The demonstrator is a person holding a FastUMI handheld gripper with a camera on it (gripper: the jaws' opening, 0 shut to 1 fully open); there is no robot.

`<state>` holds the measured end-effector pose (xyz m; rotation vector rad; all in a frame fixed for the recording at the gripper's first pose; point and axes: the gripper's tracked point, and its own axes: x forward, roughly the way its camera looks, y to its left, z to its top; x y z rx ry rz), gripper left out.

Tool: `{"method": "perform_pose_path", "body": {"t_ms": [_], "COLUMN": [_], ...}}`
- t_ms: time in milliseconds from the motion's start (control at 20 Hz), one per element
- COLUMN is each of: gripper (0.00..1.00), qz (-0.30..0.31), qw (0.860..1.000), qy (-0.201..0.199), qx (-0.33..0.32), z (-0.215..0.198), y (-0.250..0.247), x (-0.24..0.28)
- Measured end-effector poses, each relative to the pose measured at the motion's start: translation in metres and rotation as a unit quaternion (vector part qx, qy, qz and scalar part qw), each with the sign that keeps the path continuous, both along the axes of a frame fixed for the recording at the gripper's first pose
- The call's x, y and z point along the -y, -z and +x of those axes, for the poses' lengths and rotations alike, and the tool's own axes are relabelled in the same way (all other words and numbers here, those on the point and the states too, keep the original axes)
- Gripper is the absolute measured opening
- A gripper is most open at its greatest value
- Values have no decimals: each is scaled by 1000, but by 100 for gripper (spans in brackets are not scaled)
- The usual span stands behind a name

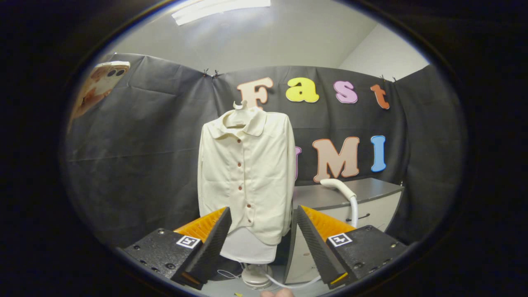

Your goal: Iron the clothes twice with a garment steamer, once on the left side and once on the right side.

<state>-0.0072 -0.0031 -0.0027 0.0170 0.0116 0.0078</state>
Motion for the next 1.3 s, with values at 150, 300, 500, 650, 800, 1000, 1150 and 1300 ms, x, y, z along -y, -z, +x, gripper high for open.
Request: {"method": "perform_pose_path", "body": {"t_ms": [150, 300, 500, 650, 800, 1000, 1150, 1300], "gripper": [97, 97, 97, 97, 97, 97, 97, 97], "qz": [-3, -8, -24, -28, -31, -8, -4, -28], "qw": [1000, 1000, 998, 997, 998, 998, 999, 998], "qy": [5, 20, 53, 67, 61, 47, 32, 26], "qx": [-6, -13, -17, -19, -14, -33, -37, -49], "z": [7, 14, 33, 54, 79, 106, 128, 153], "y": [4, 9, 12, 15, 14, 23, 29, 37], "x": [3, 14, 49, 78, 106, 150, 178, 208]}}
